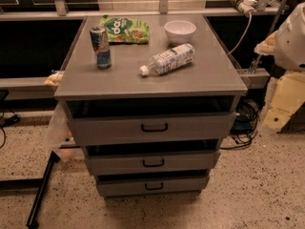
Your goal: Open bottom drawer
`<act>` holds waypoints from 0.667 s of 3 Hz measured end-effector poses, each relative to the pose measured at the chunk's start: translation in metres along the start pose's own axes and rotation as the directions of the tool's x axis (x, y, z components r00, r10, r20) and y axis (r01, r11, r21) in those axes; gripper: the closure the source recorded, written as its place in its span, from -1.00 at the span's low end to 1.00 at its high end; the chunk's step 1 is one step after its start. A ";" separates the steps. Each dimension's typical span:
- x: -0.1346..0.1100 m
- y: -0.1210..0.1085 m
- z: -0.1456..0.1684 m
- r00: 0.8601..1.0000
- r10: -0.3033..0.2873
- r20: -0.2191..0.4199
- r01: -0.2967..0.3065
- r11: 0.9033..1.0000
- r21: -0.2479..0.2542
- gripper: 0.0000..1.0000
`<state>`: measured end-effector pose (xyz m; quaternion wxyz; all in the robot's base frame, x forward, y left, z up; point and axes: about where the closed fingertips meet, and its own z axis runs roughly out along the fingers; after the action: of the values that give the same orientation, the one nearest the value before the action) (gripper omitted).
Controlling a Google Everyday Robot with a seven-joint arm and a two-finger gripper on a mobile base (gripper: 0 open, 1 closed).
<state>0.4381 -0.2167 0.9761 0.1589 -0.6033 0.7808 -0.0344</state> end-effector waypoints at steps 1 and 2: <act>0.000 0.000 0.000 1.000 0.000 0.000 0.000 1.000 0.000 -1.00; 0.004 0.001 0.012 1.000 0.004 0.013 -0.004 1.000 0.003 -1.00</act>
Offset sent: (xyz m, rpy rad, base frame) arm 0.0035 -0.0051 -0.0366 0.0302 0.0073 -0.0016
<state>0.4395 -0.2182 0.9634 0.1648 -0.6018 0.7808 -0.0314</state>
